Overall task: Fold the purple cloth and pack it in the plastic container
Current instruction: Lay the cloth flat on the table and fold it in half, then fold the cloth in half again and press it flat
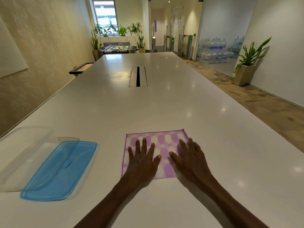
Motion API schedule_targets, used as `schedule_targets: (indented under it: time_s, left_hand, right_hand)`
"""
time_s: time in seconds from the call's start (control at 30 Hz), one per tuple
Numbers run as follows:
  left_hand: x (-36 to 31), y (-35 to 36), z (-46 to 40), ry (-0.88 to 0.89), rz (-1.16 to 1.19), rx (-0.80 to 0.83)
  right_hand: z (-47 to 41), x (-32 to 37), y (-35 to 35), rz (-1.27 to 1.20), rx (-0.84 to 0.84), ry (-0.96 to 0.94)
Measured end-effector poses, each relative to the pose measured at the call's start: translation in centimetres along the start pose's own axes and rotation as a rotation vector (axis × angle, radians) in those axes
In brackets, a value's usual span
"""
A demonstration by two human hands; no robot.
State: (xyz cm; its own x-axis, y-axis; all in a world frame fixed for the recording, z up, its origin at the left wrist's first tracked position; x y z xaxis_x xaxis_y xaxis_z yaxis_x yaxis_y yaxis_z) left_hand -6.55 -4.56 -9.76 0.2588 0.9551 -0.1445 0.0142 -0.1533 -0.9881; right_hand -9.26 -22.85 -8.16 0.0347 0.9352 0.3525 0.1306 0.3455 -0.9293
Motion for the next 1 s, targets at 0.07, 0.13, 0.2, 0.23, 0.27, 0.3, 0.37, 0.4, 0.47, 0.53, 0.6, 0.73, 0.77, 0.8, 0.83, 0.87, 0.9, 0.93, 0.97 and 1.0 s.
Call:
schedule_targets:
  time_s: [0.07, 0.13, 0.2, 0.23, 0.27, 0.3, 0.37, 0.4, 0.47, 0.53, 0.6, 0.73, 0.77, 0.8, 0.83, 0.87, 0.9, 0.93, 0.97, 1.0]
  left_hand:
    - [-0.9, -0.4, 0.0, 0.026, 0.005, -0.022]
    - [-2.0, -0.6, -0.1, 0.075, -0.001, -0.051]
    - [-3.2, -0.4, -0.3, 0.118, 0.003, -0.062]
    - [-3.7, -0.2, -0.4, 0.130, 0.012, -0.059]
    - [-4.1, 0.0, -0.4, 0.132, 0.020, -0.051]
    - [-4.5, 0.3, -0.5, 0.130, 0.024, -0.041]
    - [-4.8, 0.9, -0.5, 0.120, 0.009, -0.021]
    - [-4.8, 1.1, -0.4, 0.114, 0.000, -0.017]
    - [-4.9, 1.3, -0.4, 0.104, 0.014, -0.014]
    - [-4.9, 1.2, -0.5, 0.097, 0.059, -0.011]
    - [-5.0, 0.8, -0.7, 0.076, 0.143, 0.001]
    - [-5.5, -0.1, -1.3, 0.045, 0.395, 0.039]
    - [-5.7, -0.4, -1.5, 0.037, 0.479, 0.036]
    - [-5.8, -0.8, -1.6, 0.017, 0.577, 0.022]
    - [-6.0, -1.2, -1.7, -0.013, 0.687, 0.000]
    - [-6.0, -1.6, -1.9, -0.051, 0.813, -0.008]
    - [-6.1, -2.0, -2.0, -0.103, 0.955, 0.009]
    - [-6.3, -2.5, -2.1, -0.173, 1.109, 0.045]
    - [-6.2, -2.8, -2.2, -0.262, 1.235, 0.075]
    - [-5.8, -3.1, -2.5, -0.358, 1.300, 0.086]
  right_hand:
    - [0.9, -0.6, -1.3, -0.030, -0.059, 0.104]
    - [1.7, -1.1, -2.0, 0.000, -0.020, 0.178]
    - [2.0, -1.4, -2.5, -0.007, 0.034, 0.234]
    - [2.1, -1.6, -2.6, -0.026, 0.050, 0.254]
    - [2.1, -1.7, -2.8, -0.052, 0.064, 0.262]
    - [2.1, -1.8, -2.9, -0.075, 0.075, 0.257]
    - [2.1, -2.3, -3.2, -0.142, 0.088, 0.251]
    - [2.1, -2.6, -3.3, -0.211, 0.074, 0.269]
    - [2.3, -3.1, -3.4, -0.426, 0.019, 0.322]
    - [2.4, -3.4, -3.5, -0.566, -0.064, 0.354]
    - [2.3, -3.4, -3.8, -0.635, -0.129, 0.365]
    - [1.9, -2.4, -4.7, -0.695, -0.269, 0.330]
    - [1.8, -1.9, -4.9, -0.679, -0.297, 0.297]
    - [1.8, -1.2, -5.2, -0.660, -0.324, 0.252]
    - [1.7, -0.4, -5.5, -0.635, -0.352, 0.195]
    - [1.7, 0.6, -5.7, -0.607, -0.382, 0.124]
    - [1.7, 1.6, -5.9, -0.583, -0.406, 0.046]
    - [1.7, 2.7, -6.0, -0.575, -0.418, -0.031]
    - [1.9, 3.9, -6.0, -0.583, -0.415, -0.101]
    - [2.1, 5.0, -5.9, -0.600, -0.396, -0.159]
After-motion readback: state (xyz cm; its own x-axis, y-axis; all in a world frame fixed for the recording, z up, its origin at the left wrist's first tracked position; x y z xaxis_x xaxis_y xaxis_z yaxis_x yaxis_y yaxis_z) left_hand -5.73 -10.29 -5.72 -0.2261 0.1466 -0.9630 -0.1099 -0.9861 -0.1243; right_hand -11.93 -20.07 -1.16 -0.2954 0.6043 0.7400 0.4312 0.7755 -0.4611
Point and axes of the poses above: each hand's wrist, its own z-axis away from the middle knuckle, its own y-axis out of the palm, x = y × z, the point moved 1 cm from there along -z, towards the middle knuckle, and after that the axes turned 5 degrees about -z, right-handed, at the moved point
